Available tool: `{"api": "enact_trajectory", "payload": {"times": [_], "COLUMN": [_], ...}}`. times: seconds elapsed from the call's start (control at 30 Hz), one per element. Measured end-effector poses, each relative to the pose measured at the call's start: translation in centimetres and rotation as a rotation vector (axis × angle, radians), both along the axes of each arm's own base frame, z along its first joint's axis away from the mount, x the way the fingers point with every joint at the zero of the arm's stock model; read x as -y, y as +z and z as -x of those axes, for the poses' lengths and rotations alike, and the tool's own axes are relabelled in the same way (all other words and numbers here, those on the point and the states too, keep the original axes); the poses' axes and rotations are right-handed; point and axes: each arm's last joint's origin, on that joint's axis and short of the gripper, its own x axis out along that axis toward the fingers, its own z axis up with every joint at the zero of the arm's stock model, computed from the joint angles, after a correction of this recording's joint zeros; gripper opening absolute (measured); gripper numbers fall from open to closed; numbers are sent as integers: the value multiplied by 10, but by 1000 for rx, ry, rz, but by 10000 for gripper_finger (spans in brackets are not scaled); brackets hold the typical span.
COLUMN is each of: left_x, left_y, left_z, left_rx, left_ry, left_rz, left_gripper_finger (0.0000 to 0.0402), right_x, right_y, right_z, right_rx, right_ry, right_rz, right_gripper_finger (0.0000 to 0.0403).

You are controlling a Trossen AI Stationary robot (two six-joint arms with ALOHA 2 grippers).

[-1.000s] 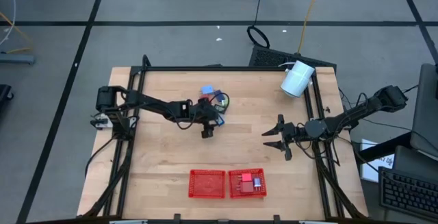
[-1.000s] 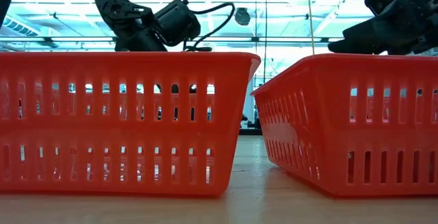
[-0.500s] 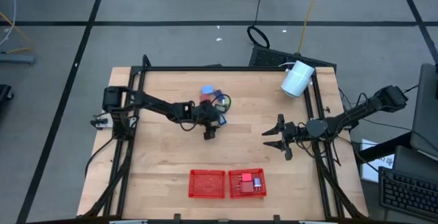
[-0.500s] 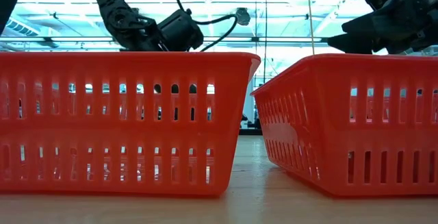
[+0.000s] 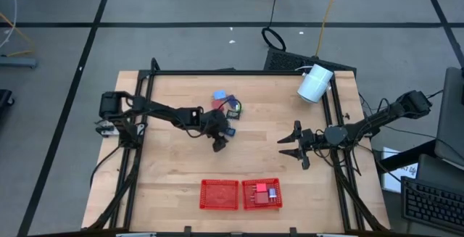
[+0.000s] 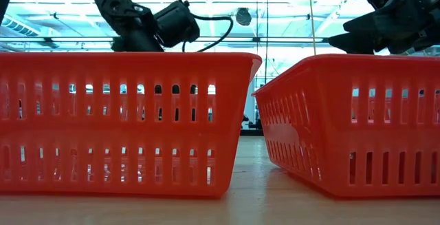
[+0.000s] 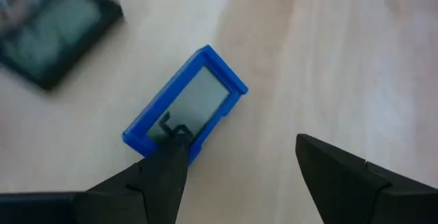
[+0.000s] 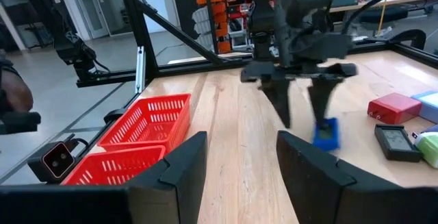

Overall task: Pick & Place Office items
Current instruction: Put the bottom blue digital timer into the left red bin

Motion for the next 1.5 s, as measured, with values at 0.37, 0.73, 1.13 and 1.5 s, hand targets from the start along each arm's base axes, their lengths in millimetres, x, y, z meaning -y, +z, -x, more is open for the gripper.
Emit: {"api": "enact_trajectory", "payload": {"times": [0.37,0.73,1.13,1.5], "left_x": [19,13,1,2], "left_y": [32,10,-13,-15], "left_z": [11,7,1,2], "left_rx": [31,-55,-76,-88], "left_ry": [-165,-213,-240,-214], "left_rz": [-298,-405,-333,-284], "left_gripper_finger": [271,271,271,197], "right_x": [0,-1,-1,-1], "right_y": [-1,0,0,0], "right_z": [0,0,0,0], "right_rx": [-7,-1,-1,-1], "right_ry": [1,26,26,26], "right_rz": [2,-2,-2,-2], "right_gripper_finger": [166,166,166,166]}}
